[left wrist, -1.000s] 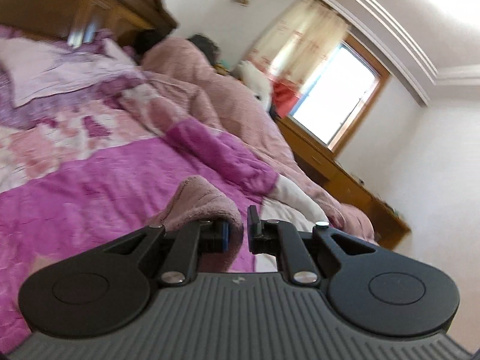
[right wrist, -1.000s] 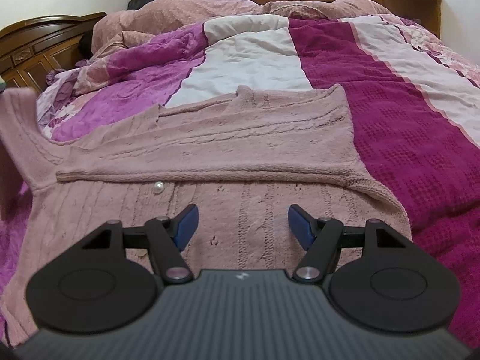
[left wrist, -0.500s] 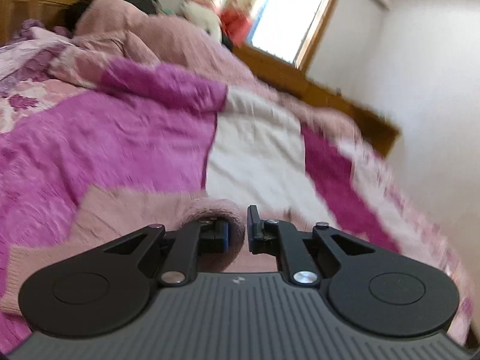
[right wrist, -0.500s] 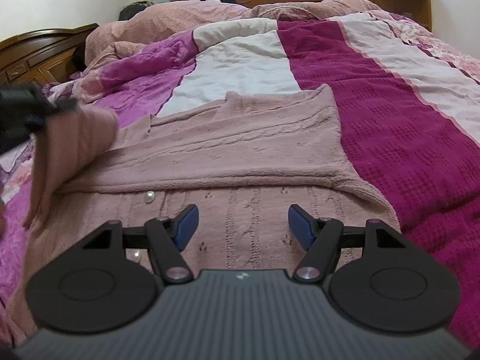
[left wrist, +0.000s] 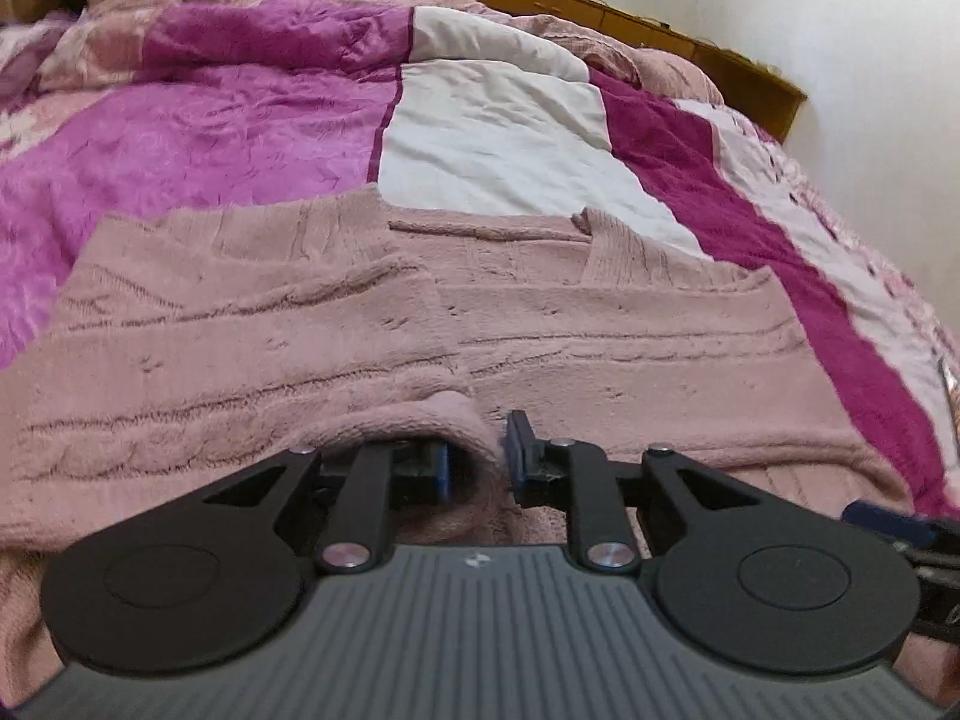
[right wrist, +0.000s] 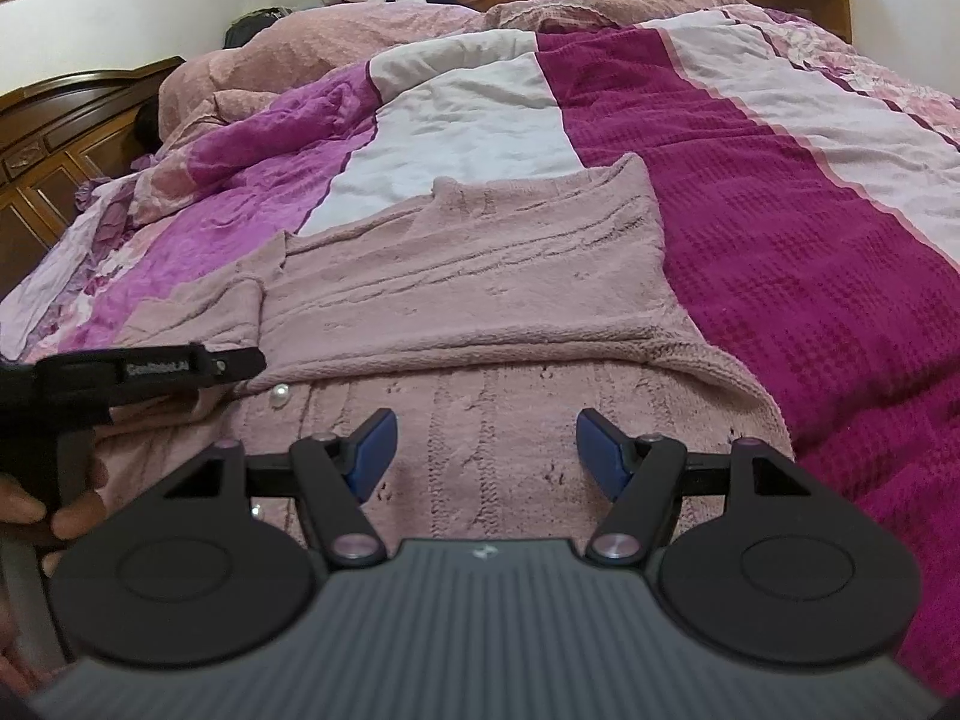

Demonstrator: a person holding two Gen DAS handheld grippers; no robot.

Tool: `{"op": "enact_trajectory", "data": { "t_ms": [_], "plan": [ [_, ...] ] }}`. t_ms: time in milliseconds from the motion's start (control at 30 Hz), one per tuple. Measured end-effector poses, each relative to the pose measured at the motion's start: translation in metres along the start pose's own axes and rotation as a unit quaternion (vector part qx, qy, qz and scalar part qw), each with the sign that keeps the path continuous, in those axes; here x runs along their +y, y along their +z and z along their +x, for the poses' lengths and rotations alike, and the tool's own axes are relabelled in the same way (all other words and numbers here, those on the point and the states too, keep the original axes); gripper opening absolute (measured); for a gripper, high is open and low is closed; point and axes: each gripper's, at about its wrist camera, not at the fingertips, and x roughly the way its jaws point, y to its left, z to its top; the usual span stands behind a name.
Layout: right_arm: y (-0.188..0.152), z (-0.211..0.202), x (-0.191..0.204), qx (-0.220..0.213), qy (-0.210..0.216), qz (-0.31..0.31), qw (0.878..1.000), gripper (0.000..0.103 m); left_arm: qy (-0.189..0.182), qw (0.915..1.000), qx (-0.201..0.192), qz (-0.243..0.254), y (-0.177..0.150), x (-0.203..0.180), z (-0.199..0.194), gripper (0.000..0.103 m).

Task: Fold small clothes

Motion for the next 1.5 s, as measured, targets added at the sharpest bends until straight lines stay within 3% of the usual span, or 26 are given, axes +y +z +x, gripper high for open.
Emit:
{"op": "enact_trajectory", "data": {
  "t_ms": [133, 267, 333, 400, 767, 933, 1500],
  "plan": [
    [0.0, 0.0, 0.002, -0.001, -0.002, -0.002, 1.0, 0.068, -0.013, 0.9992, 0.012, -0.037, 0.004, 0.01, -0.006, 0.024],
    [0.001, -0.002, 0.001, -0.004, 0.0, 0.0, 1.0, 0.068, 0.014, 0.9982, 0.037, -0.045, 0.012, 0.006, -0.017, 0.028],
    [0.001, -0.002, 0.001, -0.004, -0.001, 0.001, 1.0, 0.068, 0.019, 0.9976, 0.047, -0.047, 0.015, 0.003, -0.025, 0.041],
    [0.001, -0.002, 0.001, -0.004, 0.0, 0.003, 1.0, 0.068, 0.022, 0.9972, 0.052, -0.048, 0.015, 0.002, -0.034, 0.047],
    [0.003, -0.01, 0.013, -0.011, 0.02, -0.007, 1.0, 0.068, 0.087, 0.9926, 0.072, -0.045, 0.003, 0.024, -0.089, 0.048],
    [0.005, -0.012, 0.027, -0.011, 0.035, -0.02, 0.999, 0.068, 0.107, 0.9896, 0.067, -0.069, -0.005, 0.048, -0.114, 0.048],
    [0.016, -0.001, 0.115, 0.003, 0.124, -0.096, 0.988, 0.068, 0.183, 0.9754, 0.06, -0.107, -0.024, 0.102, -0.163, 0.048]
  ]
}}
